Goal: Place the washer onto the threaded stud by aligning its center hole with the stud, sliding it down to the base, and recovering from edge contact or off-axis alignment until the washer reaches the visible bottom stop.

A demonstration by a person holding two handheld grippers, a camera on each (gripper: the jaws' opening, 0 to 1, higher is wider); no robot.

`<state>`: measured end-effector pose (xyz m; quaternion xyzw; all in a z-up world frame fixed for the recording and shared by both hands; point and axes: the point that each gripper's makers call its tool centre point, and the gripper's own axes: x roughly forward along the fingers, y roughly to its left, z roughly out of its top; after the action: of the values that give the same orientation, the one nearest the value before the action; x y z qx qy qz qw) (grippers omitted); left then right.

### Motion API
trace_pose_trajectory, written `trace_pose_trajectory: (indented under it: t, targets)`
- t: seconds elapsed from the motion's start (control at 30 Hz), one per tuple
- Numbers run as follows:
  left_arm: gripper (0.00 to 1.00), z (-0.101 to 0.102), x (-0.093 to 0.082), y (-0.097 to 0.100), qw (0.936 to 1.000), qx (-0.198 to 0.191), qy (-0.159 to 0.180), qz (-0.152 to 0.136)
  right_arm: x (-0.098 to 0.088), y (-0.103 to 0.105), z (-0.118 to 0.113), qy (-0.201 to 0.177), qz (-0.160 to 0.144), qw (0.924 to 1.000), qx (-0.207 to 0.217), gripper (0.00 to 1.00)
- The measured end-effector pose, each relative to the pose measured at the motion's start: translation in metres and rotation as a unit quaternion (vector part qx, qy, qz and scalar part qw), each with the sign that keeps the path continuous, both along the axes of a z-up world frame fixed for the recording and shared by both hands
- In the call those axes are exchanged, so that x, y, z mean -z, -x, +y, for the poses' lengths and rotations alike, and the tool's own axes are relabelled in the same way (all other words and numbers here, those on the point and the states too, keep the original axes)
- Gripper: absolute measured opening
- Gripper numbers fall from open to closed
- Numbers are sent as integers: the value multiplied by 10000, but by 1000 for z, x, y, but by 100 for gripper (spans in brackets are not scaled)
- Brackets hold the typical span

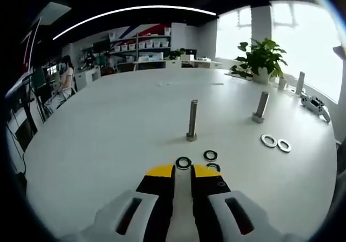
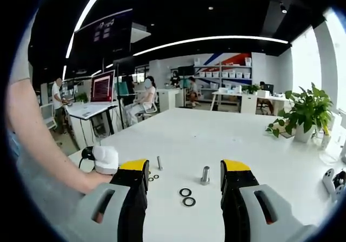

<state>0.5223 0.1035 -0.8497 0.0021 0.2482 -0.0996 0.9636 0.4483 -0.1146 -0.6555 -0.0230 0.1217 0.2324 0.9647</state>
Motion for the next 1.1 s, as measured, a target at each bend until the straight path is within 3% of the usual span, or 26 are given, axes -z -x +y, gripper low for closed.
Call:
trace_pose_trajectory:
  t: [0.43,1.1]
  targets:
    - [14,-2,-2,-9,9997,50,-72,-209,2,-1,-1,-7,43,10000,13,55]
    - [10,-1,-1,-6,9989,-12,-145,-452,5,-2,-1,-36,98,9999,15,55]
